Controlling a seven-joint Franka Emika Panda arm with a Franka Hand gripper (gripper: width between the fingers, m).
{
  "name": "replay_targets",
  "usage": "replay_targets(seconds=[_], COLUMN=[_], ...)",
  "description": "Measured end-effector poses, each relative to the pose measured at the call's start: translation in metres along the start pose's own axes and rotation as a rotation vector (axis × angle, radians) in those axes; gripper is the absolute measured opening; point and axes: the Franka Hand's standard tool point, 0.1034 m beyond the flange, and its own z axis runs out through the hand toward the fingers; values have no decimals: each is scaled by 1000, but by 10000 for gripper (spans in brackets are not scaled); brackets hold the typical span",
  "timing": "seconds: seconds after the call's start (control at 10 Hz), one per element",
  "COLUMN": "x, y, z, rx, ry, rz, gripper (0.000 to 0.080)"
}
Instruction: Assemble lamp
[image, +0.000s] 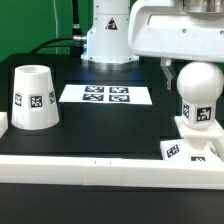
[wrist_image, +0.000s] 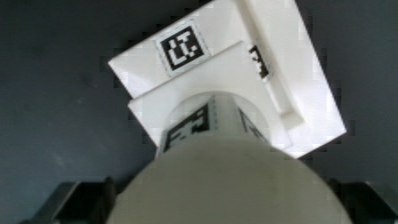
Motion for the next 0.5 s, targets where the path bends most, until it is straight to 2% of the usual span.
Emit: replay_targets(seconds=[0.5], x=[-10], y=[-4], z=[7], rx=[24], ry=[-51], rz=[441], gripper=[577])
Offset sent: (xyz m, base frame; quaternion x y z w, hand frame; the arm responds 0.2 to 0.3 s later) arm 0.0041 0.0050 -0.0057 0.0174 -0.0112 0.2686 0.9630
